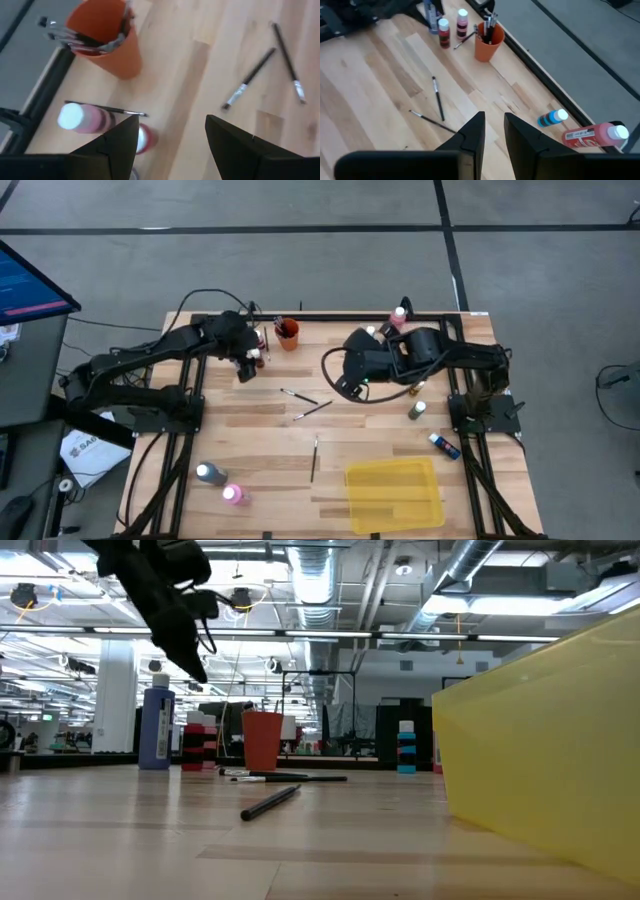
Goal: Pick & Place Paint Supplies
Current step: Put the red paint bottle into the yellow bin
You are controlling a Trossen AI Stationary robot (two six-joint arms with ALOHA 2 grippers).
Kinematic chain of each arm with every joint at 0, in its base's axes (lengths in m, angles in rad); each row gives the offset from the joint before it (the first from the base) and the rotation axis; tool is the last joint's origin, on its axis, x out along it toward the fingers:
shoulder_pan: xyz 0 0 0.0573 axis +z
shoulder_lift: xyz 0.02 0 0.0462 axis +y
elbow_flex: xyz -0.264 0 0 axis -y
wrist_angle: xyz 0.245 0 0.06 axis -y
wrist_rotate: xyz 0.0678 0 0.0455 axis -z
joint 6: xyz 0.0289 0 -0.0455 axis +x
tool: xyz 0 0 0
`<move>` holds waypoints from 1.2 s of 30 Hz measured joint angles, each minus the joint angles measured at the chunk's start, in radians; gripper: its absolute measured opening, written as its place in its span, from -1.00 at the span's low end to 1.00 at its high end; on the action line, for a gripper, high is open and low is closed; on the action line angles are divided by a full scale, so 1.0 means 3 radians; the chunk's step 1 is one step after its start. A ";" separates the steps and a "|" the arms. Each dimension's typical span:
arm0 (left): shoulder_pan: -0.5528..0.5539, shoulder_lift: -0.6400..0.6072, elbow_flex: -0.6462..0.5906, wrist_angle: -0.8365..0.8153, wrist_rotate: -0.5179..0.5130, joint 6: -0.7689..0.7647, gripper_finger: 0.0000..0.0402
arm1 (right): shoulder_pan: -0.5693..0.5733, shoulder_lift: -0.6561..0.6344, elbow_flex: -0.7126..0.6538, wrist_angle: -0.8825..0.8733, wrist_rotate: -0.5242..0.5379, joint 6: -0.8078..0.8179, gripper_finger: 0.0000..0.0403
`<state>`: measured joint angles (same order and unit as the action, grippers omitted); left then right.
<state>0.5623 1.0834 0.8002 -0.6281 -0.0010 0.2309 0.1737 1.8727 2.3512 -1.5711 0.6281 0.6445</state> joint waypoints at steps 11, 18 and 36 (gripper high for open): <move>0.0007 0.0018 -0.0296 0.0368 -0.0255 0.0166 0.11 | 0.0115 -0.0020 0.0000 0.0000 0.0001 -0.0069 -0.66; 0.0016 0.0060 -0.0450 0.0416 -0.0322 0.0058 0.11 | 0.0120 -0.0020 0.0000 0.0001 0.0000 -0.0121 -0.66; 0.0003 0.0119 -0.0469 0.0606 -0.0350 -0.0098 -0.53 | 0.0118 -0.0019 0.0000 0.0000 -0.0008 -0.0177 -0.66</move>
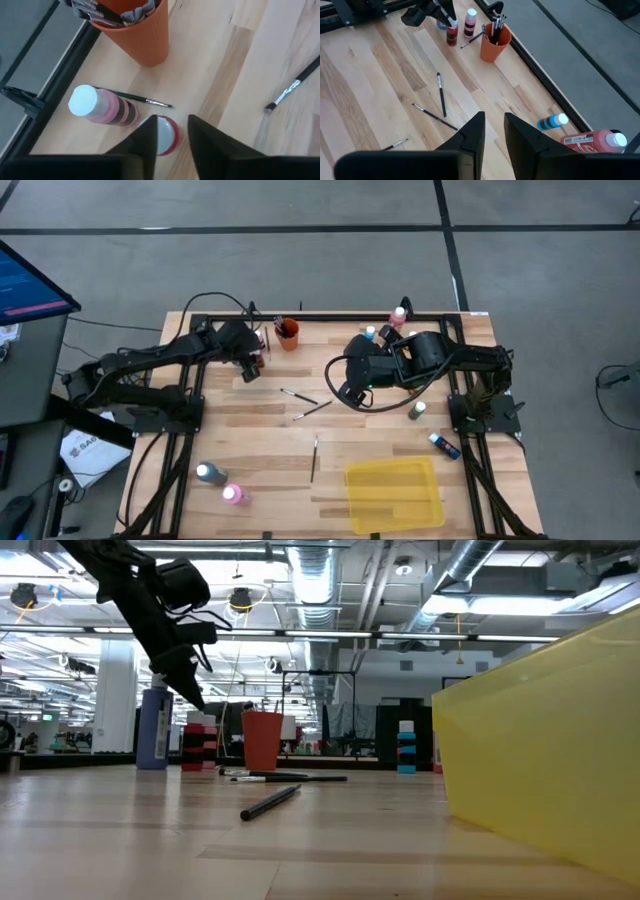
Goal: Pick & Place Paint Supplies
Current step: Put the red paint bottle into the yellow bin
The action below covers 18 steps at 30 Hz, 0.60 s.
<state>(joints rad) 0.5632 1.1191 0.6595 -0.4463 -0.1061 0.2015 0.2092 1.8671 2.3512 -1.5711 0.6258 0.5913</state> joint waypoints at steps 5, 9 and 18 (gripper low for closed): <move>-0.0005 -0.0003 -0.0003 0.0000 0.0058 -0.0014 -0.91 | 0.0000 0.0000 0.0000 0.0000 -0.0001 0.0001 -0.66; -0.0005 -0.0005 0.0002 0.0015 0.0144 -0.0021 -0.97 | 0.0000 0.0000 0.0000 0.0000 -0.0001 0.0001 -0.66; -0.0007 -0.0077 -0.0008 0.0004 0.0169 -0.0064 -0.92 | 0.0046 0.0000 0.0000 0.0000 -0.0003 0.0004 -0.66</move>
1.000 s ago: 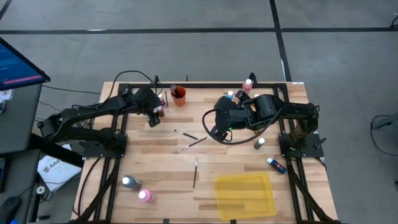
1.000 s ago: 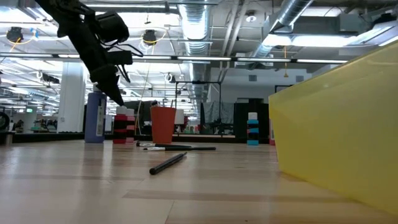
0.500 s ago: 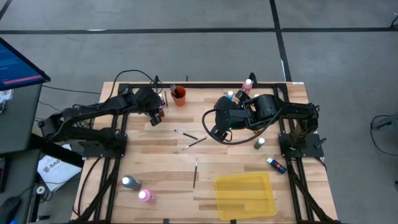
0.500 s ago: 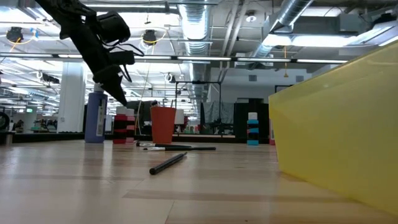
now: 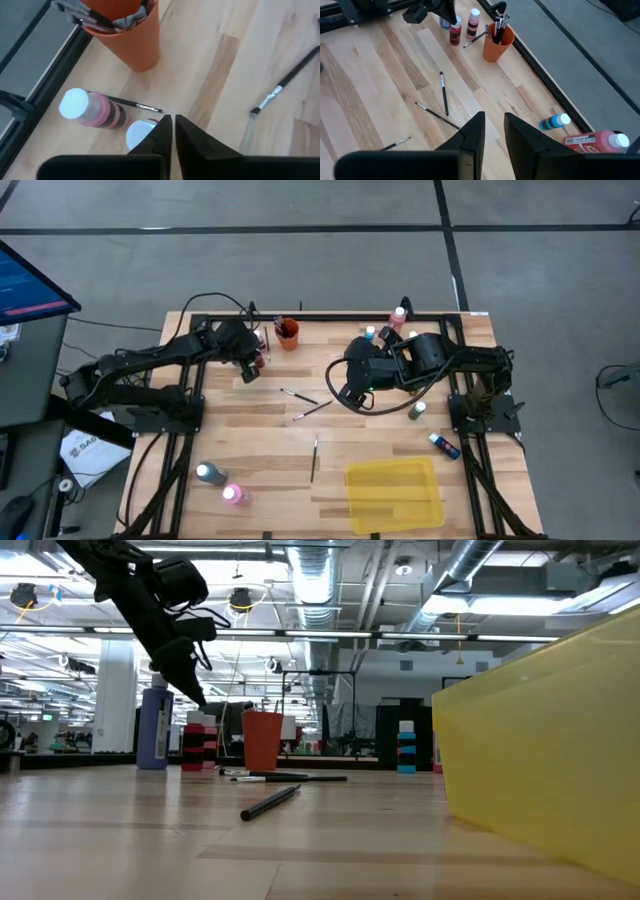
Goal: Pick & Place Paint Supplies
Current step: Put the red paint bottle into the yellow bin
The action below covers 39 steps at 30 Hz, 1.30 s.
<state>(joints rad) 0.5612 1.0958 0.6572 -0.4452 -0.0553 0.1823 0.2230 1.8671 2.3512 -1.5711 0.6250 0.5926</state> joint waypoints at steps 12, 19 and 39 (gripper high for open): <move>-0.0043 0.0000 -0.0004 0.0009 -0.0088 0.0253 -0.12 | 0.0154 0.0001 0.0000 0.0000 0.0003 0.0006 -0.66; -0.0040 0.0002 -0.0014 0.0008 -0.0142 0.0249 0.07 | 0.0172 0.0003 0.0000 0.0000 0.0009 -0.0019 -0.66; -0.0080 0.0009 -0.0173 0.0227 -0.0287 0.0052 0.01 | 0.0197 0.0003 0.0000 0.0000 0.0009 -0.0031 -0.66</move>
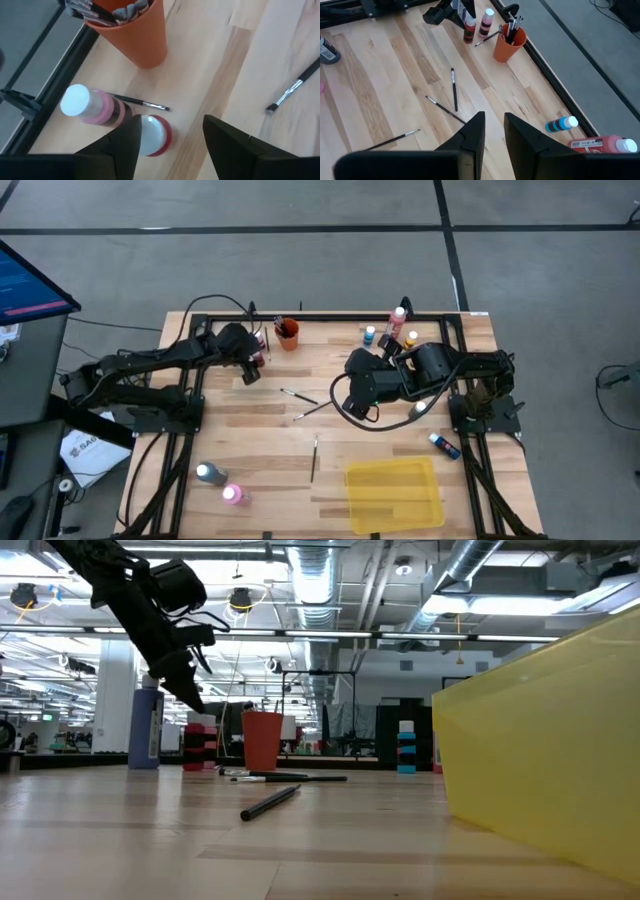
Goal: Pick & Place Paint Supplies
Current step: Put the red paint bottle into the yellow bin
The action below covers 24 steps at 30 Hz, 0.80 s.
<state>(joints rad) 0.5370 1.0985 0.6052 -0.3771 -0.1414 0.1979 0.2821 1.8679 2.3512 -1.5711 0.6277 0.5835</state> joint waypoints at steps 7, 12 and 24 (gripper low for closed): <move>-0.0136 -0.0174 -0.0004 0.0055 -0.0308 0.0008 0.05 | 0.0000 0.0000 0.0000 0.0000 0.0001 0.0001 -0.66; -0.0107 -0.0219 -0.0001 0.0056 -0.0413 0.0185 0.10 | -0.0003 0.0000 0.0000 0.0000 0.0001 -0.0001 -0.66; 0.0030 0.0284 -0.0001 0.0090 -0.0300 0.0099 0.11 | -0.0003 0.0000 0.0000 0.0000 0.0001 -0.0023 -0.66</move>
<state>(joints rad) 0.5459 1.1837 0.6048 -0.3500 -0.2315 0.2276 0.2813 1.8679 2.3512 -1.5711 0.6281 0.5766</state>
